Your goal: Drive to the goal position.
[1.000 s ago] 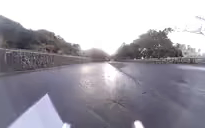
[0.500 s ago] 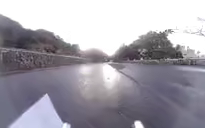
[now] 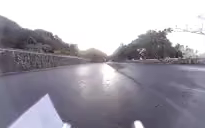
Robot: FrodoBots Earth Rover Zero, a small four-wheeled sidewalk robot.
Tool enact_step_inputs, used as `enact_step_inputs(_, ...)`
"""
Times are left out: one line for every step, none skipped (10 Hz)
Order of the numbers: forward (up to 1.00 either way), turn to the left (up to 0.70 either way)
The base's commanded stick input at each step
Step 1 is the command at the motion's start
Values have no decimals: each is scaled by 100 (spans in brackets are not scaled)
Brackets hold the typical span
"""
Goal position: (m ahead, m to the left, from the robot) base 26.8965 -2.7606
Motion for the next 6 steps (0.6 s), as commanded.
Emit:
enact_step_inputs(50,-49)
enact_step_inputs(50,-40)
enact_step_inputs(50,0)
enact_step_inputs(50,0)
enact_step_inputs(50,0)
enact_step_inputs(50,0)
